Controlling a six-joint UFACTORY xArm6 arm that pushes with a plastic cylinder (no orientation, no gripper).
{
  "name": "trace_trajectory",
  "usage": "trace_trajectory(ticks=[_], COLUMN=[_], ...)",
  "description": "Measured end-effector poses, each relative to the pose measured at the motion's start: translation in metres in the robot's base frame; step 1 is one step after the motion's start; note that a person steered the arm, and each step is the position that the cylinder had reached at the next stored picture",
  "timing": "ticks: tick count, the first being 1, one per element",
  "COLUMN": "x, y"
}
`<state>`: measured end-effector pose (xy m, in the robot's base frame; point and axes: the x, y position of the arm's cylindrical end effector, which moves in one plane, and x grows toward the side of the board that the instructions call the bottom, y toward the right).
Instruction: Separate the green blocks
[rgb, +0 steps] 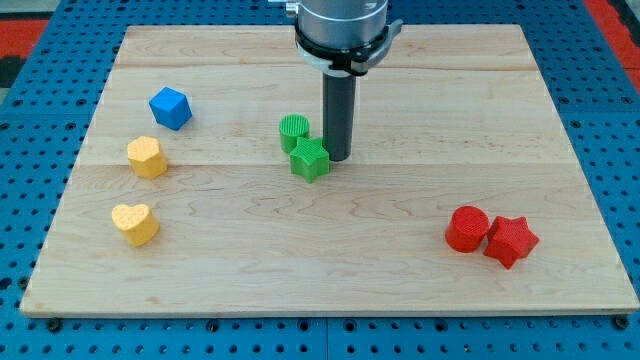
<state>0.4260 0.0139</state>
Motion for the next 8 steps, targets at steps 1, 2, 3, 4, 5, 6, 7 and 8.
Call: trace_trajectory(ticks=[1,2,3,4,5,6,7,8], x=[0.042,0.046,0.022,-0.018,-0.002,0.02,0.006,-0.022], y=[0.005,-0.065,-0.088,-0.085,-0.09,-0.084,-0.031,-0.04])
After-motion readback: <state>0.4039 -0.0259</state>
